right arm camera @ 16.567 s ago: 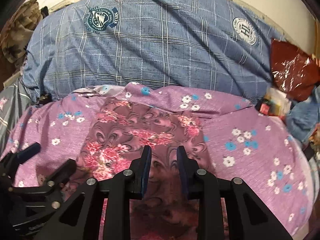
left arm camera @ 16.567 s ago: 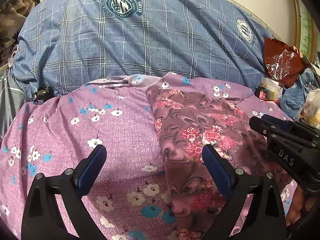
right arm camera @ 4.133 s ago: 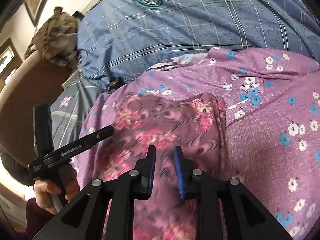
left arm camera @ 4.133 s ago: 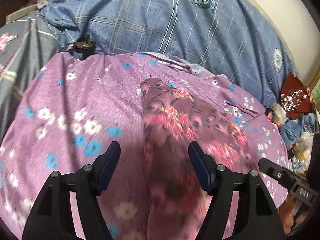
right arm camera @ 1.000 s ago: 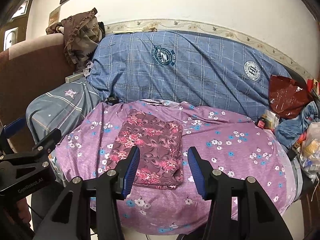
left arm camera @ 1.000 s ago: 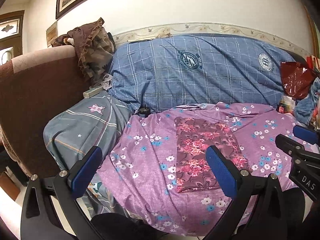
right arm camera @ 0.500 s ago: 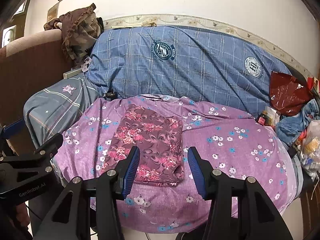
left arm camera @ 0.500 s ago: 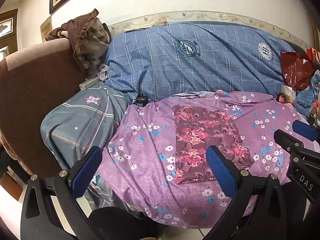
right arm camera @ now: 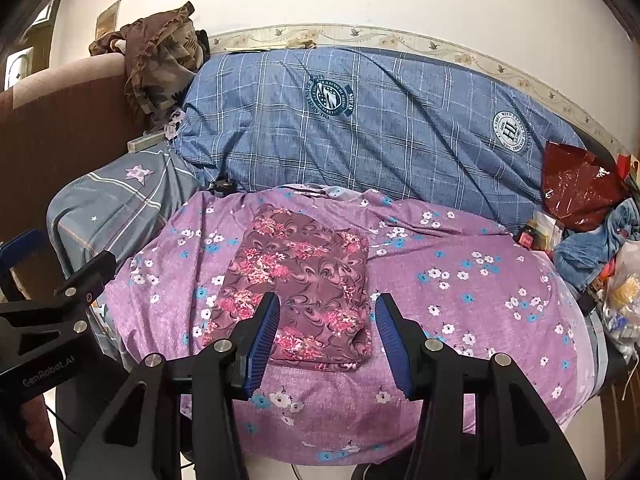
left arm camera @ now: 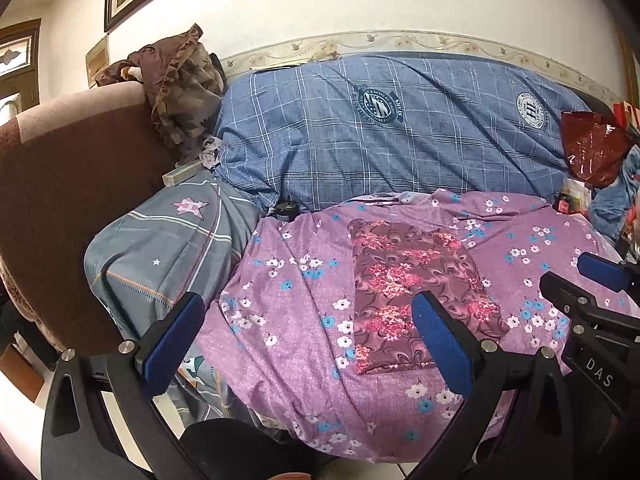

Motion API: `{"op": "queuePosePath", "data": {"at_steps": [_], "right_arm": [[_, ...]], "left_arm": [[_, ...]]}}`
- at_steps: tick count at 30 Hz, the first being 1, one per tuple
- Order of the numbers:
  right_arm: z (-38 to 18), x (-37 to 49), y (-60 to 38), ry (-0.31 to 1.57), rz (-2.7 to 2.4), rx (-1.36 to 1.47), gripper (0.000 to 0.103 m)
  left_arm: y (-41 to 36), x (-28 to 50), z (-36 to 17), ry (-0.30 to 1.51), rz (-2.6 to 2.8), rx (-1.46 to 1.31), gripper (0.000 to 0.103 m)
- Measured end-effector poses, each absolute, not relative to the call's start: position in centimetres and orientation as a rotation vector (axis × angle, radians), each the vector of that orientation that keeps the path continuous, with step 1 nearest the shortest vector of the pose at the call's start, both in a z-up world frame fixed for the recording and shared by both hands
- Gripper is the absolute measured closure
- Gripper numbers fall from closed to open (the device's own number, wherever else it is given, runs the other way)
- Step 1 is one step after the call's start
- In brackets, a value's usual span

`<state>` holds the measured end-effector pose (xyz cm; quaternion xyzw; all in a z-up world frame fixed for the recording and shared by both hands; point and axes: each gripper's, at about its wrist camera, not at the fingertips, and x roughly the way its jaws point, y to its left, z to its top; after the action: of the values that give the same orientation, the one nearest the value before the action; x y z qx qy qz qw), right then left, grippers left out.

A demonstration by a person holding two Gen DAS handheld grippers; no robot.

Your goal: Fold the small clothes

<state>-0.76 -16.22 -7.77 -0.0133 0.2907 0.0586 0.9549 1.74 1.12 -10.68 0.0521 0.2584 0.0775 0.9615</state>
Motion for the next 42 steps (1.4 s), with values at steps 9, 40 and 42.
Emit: {"op": "queuePosePath", "data": {"at_steps": [9, 40, 42], "right_arm": [[-7.7, -0.7, -16.1, 0.588, 0.121, -0.031, 0.051], [-5.7, -2.2, -15.9, 0.532, 0.112, -0.045, 0.051], [-5.9, -1.9, -15.8, 0.537, 0.106, -0.048, 0.051]], "left_arm": [[1.4, 1.7, -10.2, 0.521, 0.144, 0.096, 0.0], [1.8, 0.1, -8.6, 0.47, 0.123, 0.081, 0.0], [1.9, 0.3, -8.8, 0.473, 0.118, 0.079, 0.0]]}}
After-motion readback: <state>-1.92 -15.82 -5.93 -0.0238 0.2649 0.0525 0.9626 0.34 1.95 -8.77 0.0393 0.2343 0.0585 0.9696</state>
